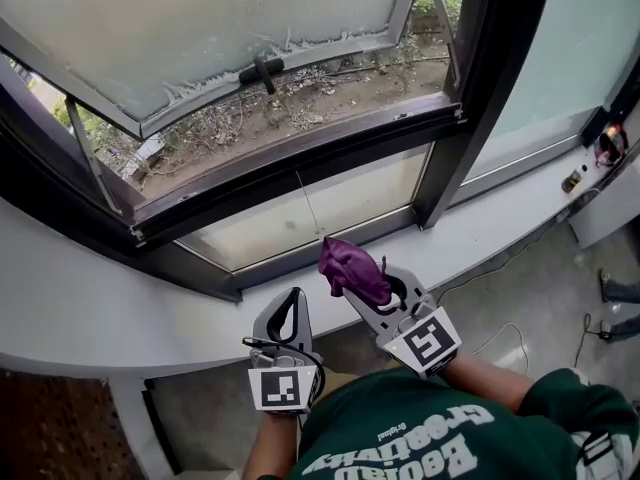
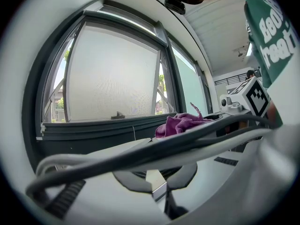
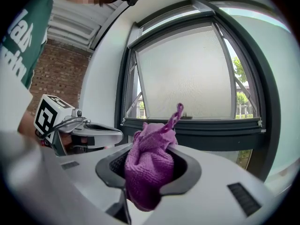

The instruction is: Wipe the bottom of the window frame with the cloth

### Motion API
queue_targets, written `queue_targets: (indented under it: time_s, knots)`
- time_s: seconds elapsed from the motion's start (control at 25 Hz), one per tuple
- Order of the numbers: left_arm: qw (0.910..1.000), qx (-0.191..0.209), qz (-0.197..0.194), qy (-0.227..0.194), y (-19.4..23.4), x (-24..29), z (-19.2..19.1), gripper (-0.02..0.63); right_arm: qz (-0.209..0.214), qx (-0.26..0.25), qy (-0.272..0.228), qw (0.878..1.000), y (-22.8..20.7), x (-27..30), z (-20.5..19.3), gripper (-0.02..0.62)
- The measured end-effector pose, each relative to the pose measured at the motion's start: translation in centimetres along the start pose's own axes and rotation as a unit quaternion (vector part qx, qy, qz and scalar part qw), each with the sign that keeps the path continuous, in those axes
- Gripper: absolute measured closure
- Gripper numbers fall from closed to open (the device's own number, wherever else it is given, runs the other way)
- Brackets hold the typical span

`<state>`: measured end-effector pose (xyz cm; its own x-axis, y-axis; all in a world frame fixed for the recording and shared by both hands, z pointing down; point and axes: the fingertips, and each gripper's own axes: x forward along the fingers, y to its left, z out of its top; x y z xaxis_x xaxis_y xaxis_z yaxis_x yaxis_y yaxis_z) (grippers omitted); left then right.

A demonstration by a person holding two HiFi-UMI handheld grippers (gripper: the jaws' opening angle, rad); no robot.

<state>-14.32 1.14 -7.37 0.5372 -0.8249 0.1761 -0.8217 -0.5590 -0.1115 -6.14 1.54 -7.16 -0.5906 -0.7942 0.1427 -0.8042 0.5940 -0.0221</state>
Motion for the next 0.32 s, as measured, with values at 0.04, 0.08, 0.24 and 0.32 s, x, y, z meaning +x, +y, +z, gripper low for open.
queue_targets:
  time_s: [0.04,0.08,0.24,0.32]
  knots:
    - [1.0,0.0,-0.001,0.0,-0.09,-0.08,-0.01,0.601,0.0,0.001,0.0,1.0,0.02,-0.08,0.01,0.442]
    - [1.0,-0.001,-0.001,0.001,-0.17,-0.15,0.0,0.601,0.0,0.001,0.0,1.0,0.04,-0.15,0.01,0.442]
    - [1.0,-0.004,-0.002,0.002,-0.18,-0.15,0.05,0.601,0.003,-0.002,0.001,1.0,0.13,-0.11,0.18,0.442]
    - [1.0,-0.002,-0.003,0.002,-0.03,-0.09,0.03,0.601,0.004,-0.005,0.0,1.0,0.19,0.03,0.22,0.442]
